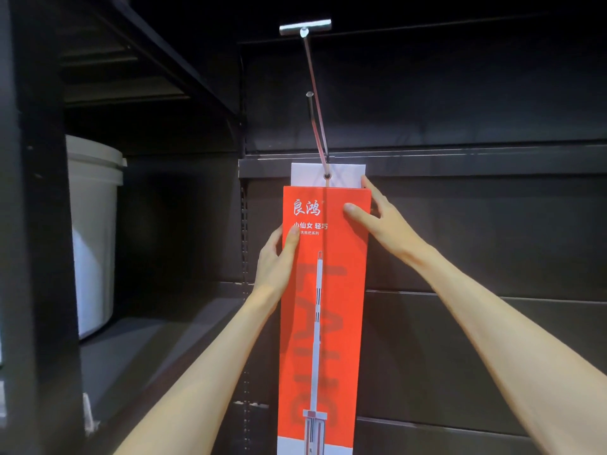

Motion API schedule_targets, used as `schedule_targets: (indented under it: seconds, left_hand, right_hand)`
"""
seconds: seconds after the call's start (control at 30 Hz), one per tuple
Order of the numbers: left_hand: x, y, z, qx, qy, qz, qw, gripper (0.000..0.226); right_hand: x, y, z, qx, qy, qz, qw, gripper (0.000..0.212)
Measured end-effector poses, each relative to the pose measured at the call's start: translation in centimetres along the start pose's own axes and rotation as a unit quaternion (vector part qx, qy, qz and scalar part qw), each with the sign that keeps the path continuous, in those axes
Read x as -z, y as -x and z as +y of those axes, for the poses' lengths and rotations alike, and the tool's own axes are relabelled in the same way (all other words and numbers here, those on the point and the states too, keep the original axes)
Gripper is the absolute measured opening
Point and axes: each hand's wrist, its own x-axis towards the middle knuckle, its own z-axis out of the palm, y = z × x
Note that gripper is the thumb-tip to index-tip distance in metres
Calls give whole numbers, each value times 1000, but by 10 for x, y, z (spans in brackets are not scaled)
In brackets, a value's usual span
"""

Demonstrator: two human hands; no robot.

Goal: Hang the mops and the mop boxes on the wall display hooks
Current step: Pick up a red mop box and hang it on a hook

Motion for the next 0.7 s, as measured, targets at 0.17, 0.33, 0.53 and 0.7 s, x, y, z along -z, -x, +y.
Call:
schedule_targets:
  seconds: [0.17,0.33,0.53,0.7]
  left_hand:
    - [-3,19,1,-67,-124,85,986,76]
    - [0,58,-6,-235,-260,85,933,65]
    - [-16,102,-44,-273,-354,-57,893,59]
    - [-37,183,-96,-262,-341,-167,887,56]
  right_hand:
    - [-1,26,-17,-11,56,-15,998,73]
    - [2,76,-24,-79,169,-27,982,112]
    - [8,169,-22,-141,388,-62,909,104]
    - [6,270,1,-210,491,-120,836,102]
